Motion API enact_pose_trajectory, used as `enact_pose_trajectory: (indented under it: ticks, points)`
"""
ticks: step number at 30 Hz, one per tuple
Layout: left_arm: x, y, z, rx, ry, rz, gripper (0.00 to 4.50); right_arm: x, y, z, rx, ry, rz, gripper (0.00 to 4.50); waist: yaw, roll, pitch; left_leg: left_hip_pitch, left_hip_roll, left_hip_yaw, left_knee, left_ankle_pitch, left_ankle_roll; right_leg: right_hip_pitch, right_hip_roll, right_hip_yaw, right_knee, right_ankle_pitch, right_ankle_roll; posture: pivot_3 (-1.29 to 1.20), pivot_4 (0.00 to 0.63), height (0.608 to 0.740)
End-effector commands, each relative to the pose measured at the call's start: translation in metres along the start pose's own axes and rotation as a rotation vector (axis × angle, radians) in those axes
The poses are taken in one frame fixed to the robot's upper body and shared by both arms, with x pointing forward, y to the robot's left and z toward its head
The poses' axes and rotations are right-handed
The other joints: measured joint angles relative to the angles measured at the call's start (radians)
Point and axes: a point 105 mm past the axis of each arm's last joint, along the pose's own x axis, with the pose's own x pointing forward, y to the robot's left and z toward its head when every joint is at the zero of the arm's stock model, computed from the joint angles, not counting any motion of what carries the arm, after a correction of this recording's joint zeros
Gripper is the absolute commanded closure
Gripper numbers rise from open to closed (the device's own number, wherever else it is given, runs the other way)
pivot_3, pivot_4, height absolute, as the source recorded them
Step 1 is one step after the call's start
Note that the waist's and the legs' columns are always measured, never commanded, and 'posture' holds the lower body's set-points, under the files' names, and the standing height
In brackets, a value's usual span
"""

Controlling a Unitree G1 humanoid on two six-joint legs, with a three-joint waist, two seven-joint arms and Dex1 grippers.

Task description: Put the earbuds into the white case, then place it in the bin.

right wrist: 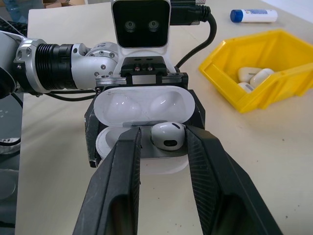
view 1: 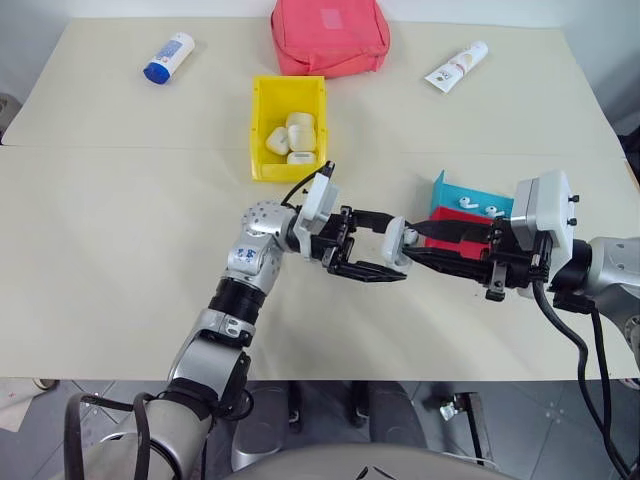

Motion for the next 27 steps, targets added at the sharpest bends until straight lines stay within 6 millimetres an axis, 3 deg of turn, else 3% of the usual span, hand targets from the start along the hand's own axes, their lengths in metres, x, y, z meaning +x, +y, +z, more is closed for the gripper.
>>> enact_pose_trajectory:
  ticks: [1,17,22,27]
  points:
    - [0.008,0.004,0.017,0.076,-0.032,-0.037,1.70,0.003,0.005,-0.003,0.008,0.035,0.025,3.03,0.000,0.000,0.000,0.000,0.000,0.000,0.000,0.000,0.000,0.000,0.000,0.000,0.000,0.000,0.000,0.00,0.150,0.740]
    - [-0.004,0.011,0.003,0.041,0.009,0.013,1.70,-0.014,-0.010,0.012,-0.042,0.080,-0.049,3.03,-0.001,0.000,0.000,0.000,0.000,0.000,0.000,0.000,0.000,0.000,0.000,-0.001,0.000,0.000,0.000,0.00,0.150,0.740]
    - [-0.012,0.016,0.000,0.048,0.026,0.060,1.70,-0.034,-0.015,0.005,-0.015,0.159,-0.149,3.03,0.001,0.000,0.000,0.000,0.000,0.000,0.000,0.000,0.001,0.001,-0.001,-0.001,0.000,0.000,0.000,0.00,0.150,0.740]
    - [-0.022,0.024,0.005,0.068,0.031,0.126,1.70,-0.073,-0.017,-0.013,0.051,0.280,-0.372,3.03,0.005,0.000,0.000,0.000,0.000,-0.002,0.000,0.000,0.001,0.003,-0.001,-0.003,0.000,0.000,0.001,0.00,0.150,0.740]
